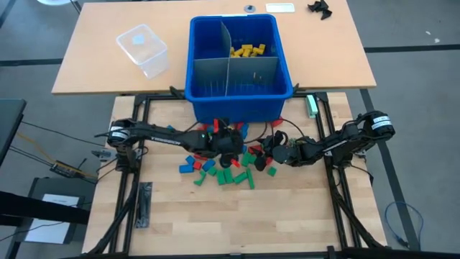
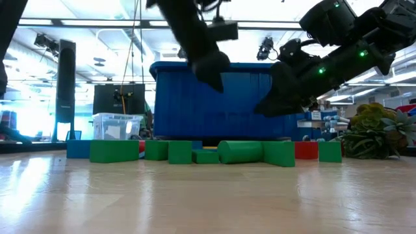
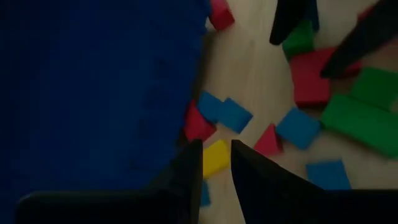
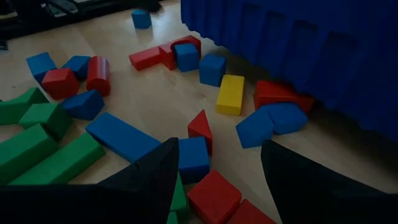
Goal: Sort Items/Unsort Items
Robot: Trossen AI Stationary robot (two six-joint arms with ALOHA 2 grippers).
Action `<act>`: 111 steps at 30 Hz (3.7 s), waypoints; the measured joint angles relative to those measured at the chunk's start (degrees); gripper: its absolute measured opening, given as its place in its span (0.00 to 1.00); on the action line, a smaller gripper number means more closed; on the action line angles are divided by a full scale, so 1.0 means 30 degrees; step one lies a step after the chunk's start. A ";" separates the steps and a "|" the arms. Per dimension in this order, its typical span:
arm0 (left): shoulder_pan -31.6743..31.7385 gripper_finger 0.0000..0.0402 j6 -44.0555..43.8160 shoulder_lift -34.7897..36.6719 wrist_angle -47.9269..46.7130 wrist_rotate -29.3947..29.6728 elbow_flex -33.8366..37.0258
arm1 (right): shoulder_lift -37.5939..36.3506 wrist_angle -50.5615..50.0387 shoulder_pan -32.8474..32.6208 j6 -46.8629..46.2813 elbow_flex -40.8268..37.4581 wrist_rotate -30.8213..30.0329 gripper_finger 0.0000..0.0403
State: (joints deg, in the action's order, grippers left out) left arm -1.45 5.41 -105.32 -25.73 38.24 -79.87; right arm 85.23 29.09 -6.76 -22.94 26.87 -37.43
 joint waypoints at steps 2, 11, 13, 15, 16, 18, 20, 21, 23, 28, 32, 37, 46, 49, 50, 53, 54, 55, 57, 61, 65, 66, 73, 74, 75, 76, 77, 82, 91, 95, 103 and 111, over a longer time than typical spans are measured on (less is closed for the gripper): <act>0.0229 0.22 -0.0070 0.0000 0.1989 -0.0057 0.1197 | 0.0000 -0.0005 0.0000 -0.0007 0.0000 -0.0001 0.57; 0.2369 0.22 -0.0136 -0.0336 0.4362 -0.2743 0.3503 | 0.0000 -0.0005 0.0022 -0.0015 0.0000 -0.0489 0.57; 0.2669 0.21 0.0682 -0.0695 0.4370 -0.3170 0.3546 | 0.0000 0.0003 0.0051 -0.0014 0.0000 -0.0635 0.57; 0.2754 0.18 0.1698 -0.1073 0.4478 -0.3235 0.3525 | 0.0000 0.0009 0.0124 -0.0007 0.0000 -0.0646 0.57; 0.2754 0.15 0.2134 -0.1262 0.4701 -0.3252 0.3525 | 0.0000 0.0044 0.0169 -0.0007 0.0000 -0.0642 0.57; 0.2754 0.10 0.2880 -0.1593 0.4796 -0.3155 0.3532 | 0.0000 0.0054 0.0251 -0.0007 0.0000 -0.0672 0.57; 0.2770 0.05 0.3465 -0.1887 0.5441 -0.2566 0.3504 | 0.0000 0.0068 0.0302 -0.0007 0.0000 -0.0667 0.57; 0.2798 0.03 0.3778 -0.2035 0.5416 -0.2175 0.3525 | 0.0000 0.0080 0.0313 -0.0009 0.0000 -0.0664 0.57; 0.2876 0.02 0.4293 -0.2369 0.6281 -0.1964 0.3446 | 0.0000 0.0083 0.0313 -0.0007 0.0000 -0.0657 0.57; 0.3111 0.03 0.5602 -0.3448 0.7455 -0.1946 0.3452 | 0.0000 0.0112 0.0313 -0.0003 0.0000 -0.0632 0.57; 0.3416 0.03 0.5592 -0.3951 0.7796 -0.2091 0.3332 | 0.0000 0.0097 0.0313 -0.0007 0.0000 -0.0635 0.57; 0.3471 0.03 0.5592 -0.3758 0.5729 -0.3282 0.3313 | 0.0000 0.0044 0.0306 -0.0010 0.0000 -0.0618 0.57; 0.2331 0.03 0.2332 -0.2841 0.0317 -0.5717 0.2162 | 0.0000 -0.0068 0.0306 -0.0116 0.0000 -0.0581 0.57; 0.2093 0.02 0.0340 -0.2899 -0.1992 -0.7786 0.0865 | -0.0001 -0.0085 0.0306 -0.0279 0.0000 -0.0550 0.57; 0.2070 0.02 -0.0239 -0.2923 -0.2457 -0.8660 0.0515 | -0.0007 -0.0098 0.0306 -0.0291 0.0000 -0.0539 0.57; 0.2030 0.02 -0.1448 -0.2943 -0.3283 -0.9996 -0.0467 | -0.0007 -0.0147 0.0299 -0.0355 0.0000 -0.0453 0.57; 0.2042 0.03 -0.1458 -0.2943 -0.3695 -1.0029 -0.0906 | -0.0007 -0.0150 0.0299 -0.0401 0.0000 -0.0446 0.57; 0.2069 0.03 -0.1428 -0.2943 -0.4180 -0.9966 -0.1398 | -0.0007 -0.0158 0.0284 -0.0408 0.0000 -0.0423 0.57; 0.2069 0.05 -0.0968 -0.2936 -0.4796 -0.9561 -0.2204 | -0.0007 -0.0149 0.0270 -0.0408 0.0000 -0.0271 0.57; 0.2168 0.13 0.1328 -0.2914 -0.5847 -0.9507 -0.3105 | -0.0007 -0.0158 0.0270 -0.0408 0.0000 -0.0074 0.57; 0.2359 0.28 0.3232 -0.2885 -0.6302 -1.0589 -0.2899 | -0.0007 -0.0165 0.0262 -0.0401 0.0000 0.0038 0.57; 0.2379 0.33 0.3799 -0.2885 -0.6276 -1.0705 -0.2635 | -0.0007 -0.0165 0.0256 -0.0401 0.0000 0.0055 0.57; 0.2550 0.55 0.6570 -0.2885 -0.4184 -1.0499 -0.0446 | -0.0007 -0.0165 0.0036 -0.0313 0.0000 0.0057 0.57; 0.2605 0.57 0.6576 -0.2885 -0.3768 -1.0504 -0.0115 | -0.0007 -0.0168 0.0042 -0.0316 0.0000 0.0050 0.57; 0.2677 0.57 0.6582 -0.2885 -0.3431 -1.0574 0.0160 | -0.0007 -0.0165 0.0044 -0.0313 0.0000 0.0048 0.57; 0.2753 0.58 0.6590 -0.2885 -0.3169 -1.0768 0.0399 | -0.0007 -0.0165 0.0044 -0.0310 0.0000 0.0045 0.57; 0.2847 0.58 0.6595 -0.2882 -0.2907 -1.1081 0.0621 | -0.0007 -0.0165 0.0044 -0.0313 0.0000 0.0042 0.57; 0.3223 0.55 0.6607 -0.2798 -0.1287 -1.1649 0.1812 | -0.0007 -0.0163 0.0044 -0.0311 0.0000 0.0042 0.57; 0.3351 0.33 0.6549 -0.2795 -0.0952 -1.2442 0.1864 | -0.0007 -0.0158 0.0044 -0.0306 0.0000 -0.0548 0.57; 0.3344 0.33 0.5731 -0.2898 -0.2397 -1.2041 0.0940 | -0.0007 -0.0150 0.0044 -0.0262 0.0000 -0.0562 0.57; 0.3095 0.33 0.4511 -0.0617 -0.4874 -1.1906 -0.1758 | -0.0007 -0.0149 0.0028 0.0029 0.0000 -0.0590 0.57; 0.3588 0.33 0.4111 0.2416 -0.2336 -0.9545 -0.4326 | -0.0007 0.0004 0.0007 0.0029 0.0000 -0.0621 0.57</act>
State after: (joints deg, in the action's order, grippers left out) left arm 9.31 17.75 -98.07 -32.74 9.61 -92.85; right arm 85.21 29.11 -6.74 -22.85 26.87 -39.29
